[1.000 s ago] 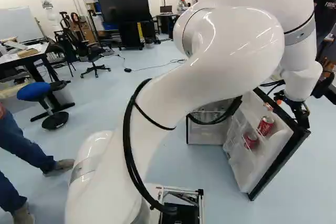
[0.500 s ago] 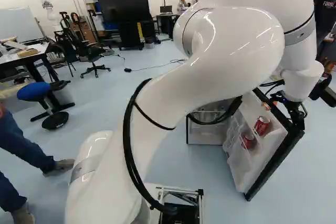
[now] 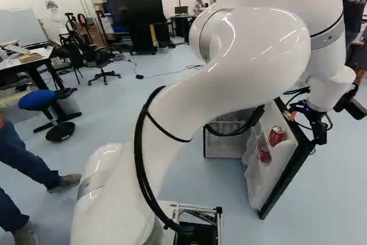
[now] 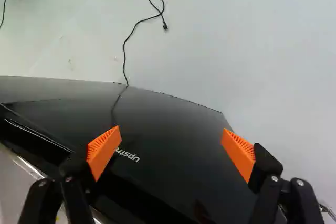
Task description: Grab a drink from the fridge
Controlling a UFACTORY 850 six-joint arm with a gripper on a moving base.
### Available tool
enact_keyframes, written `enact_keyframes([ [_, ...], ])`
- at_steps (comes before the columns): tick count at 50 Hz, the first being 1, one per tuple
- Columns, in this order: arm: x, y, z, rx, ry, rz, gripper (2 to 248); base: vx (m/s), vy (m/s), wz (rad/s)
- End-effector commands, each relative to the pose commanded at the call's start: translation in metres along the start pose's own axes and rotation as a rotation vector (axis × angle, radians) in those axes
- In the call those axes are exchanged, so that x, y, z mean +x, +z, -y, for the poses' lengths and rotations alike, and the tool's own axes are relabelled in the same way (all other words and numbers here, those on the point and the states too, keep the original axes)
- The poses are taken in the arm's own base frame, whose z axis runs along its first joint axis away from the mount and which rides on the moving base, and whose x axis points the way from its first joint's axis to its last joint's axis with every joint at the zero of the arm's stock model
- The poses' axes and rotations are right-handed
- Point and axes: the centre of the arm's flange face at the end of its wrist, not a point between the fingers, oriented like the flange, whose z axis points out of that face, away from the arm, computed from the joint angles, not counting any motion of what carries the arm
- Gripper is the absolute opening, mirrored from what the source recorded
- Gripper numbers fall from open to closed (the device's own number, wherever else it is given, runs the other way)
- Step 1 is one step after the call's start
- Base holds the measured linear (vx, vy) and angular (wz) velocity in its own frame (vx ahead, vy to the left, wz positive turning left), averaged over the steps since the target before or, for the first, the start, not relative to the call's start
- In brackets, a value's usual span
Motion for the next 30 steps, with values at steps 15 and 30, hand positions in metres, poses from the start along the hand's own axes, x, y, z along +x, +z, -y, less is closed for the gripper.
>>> enact_keyframes([
  [15, -0.011, -0.002, 0.0, -0.004, -0.004, 0.081, 247, 0.0, 0.0, 0.0],
  [30, -0.021, -0.004, -0.001, -0.01, -0.009, 0.141, 247, 0.0, 0.0, 0.0],
])
